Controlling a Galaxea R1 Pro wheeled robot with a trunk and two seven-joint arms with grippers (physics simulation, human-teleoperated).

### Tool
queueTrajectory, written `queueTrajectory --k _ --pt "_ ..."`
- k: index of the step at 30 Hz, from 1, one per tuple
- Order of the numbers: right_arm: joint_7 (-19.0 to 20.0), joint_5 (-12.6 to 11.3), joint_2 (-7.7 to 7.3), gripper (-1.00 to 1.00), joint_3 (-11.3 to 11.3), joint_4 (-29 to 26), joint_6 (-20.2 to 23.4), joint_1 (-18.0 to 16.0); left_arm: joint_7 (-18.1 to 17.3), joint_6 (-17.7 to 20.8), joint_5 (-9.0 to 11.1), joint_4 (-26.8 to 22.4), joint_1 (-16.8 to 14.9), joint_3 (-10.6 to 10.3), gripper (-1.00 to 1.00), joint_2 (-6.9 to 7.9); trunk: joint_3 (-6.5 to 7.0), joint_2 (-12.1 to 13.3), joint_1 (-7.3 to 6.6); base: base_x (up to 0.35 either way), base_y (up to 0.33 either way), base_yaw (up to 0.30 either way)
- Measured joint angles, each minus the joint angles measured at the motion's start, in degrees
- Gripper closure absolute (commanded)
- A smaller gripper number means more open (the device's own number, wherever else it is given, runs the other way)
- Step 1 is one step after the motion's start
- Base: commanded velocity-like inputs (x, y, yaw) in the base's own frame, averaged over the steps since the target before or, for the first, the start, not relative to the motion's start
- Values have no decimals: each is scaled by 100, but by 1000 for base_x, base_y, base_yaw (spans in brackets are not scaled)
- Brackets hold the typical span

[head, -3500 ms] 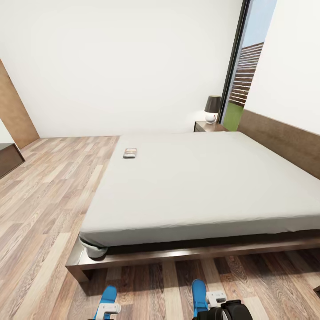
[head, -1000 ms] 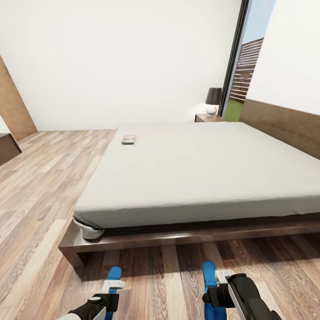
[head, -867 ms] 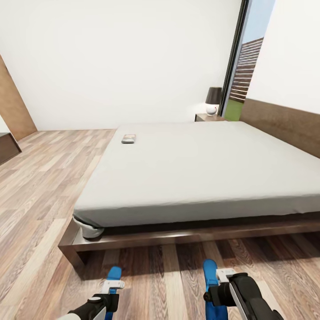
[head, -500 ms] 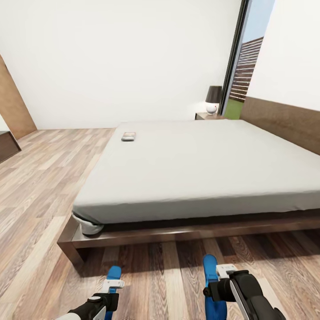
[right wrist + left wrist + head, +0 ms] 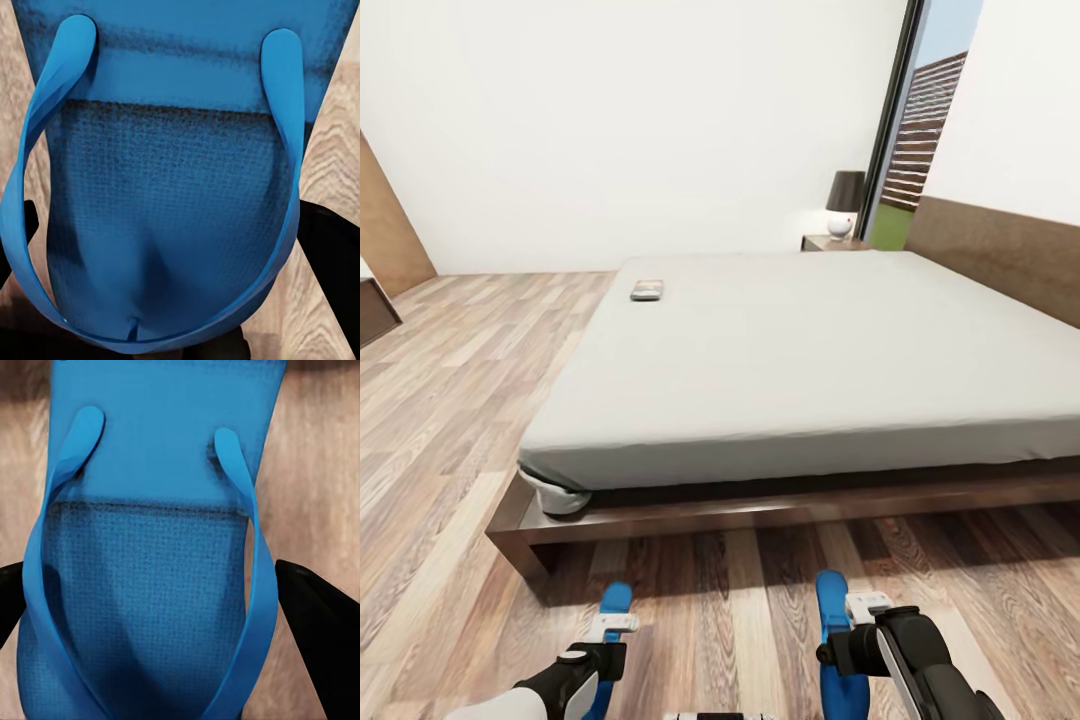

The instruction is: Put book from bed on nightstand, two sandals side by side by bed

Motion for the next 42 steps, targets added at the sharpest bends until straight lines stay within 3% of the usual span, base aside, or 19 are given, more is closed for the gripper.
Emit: queueTrajectory --k 14,25,42 --pt "0 0 0 100 1 -5 0 0 -2 -39 0 -194 -108 1 100 35 -310 -19 36 0 0 0" --pt "0 0 -6 100 1 -178 0 0 -9 -306 7 -252 -277 -5 100 32 -311 -19 36 0 0 0" --pt "0 -3 -7 100 2 -241 -1 3 -3 -409 4 -246 -318 2 100 34 -311 -19 35 29 26 0"
